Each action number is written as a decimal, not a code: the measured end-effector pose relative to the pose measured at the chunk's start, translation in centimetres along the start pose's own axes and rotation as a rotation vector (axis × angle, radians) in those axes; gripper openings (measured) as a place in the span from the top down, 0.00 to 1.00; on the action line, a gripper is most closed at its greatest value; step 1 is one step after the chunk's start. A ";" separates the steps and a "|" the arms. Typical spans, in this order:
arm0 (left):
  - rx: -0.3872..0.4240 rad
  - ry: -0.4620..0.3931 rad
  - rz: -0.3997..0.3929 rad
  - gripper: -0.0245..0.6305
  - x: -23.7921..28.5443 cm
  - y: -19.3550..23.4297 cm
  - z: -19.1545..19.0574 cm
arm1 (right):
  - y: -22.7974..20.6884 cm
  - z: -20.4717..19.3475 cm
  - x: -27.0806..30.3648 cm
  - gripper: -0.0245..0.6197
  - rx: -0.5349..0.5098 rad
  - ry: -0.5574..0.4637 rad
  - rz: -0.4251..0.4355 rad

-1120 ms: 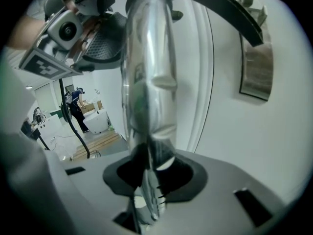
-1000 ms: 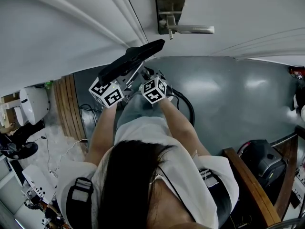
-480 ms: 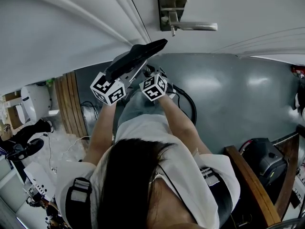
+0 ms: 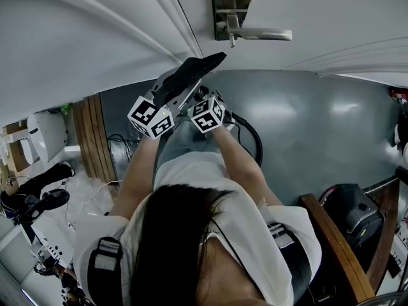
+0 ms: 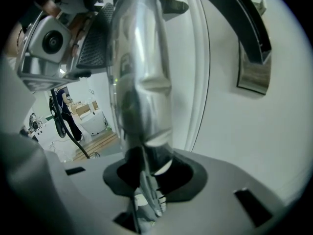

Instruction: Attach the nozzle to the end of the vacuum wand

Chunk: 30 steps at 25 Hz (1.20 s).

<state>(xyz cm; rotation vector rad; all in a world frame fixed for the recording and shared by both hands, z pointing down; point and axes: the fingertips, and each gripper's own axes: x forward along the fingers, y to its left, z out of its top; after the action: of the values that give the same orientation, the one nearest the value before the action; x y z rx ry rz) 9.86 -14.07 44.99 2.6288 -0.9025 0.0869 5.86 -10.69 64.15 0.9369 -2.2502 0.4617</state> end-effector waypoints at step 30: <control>-0.115 -0.061 0.109 0.47 -4.4 2.5 -1.0 | -2.3 0.4 1.4 0.79 0.013 -0.022 -0.020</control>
<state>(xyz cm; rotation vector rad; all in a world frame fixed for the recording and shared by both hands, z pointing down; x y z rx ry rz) 4.85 -12.97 45.99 2.4873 -1.0397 -0.0168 6.67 -13.16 64.96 0.9752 -2.2578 0.4598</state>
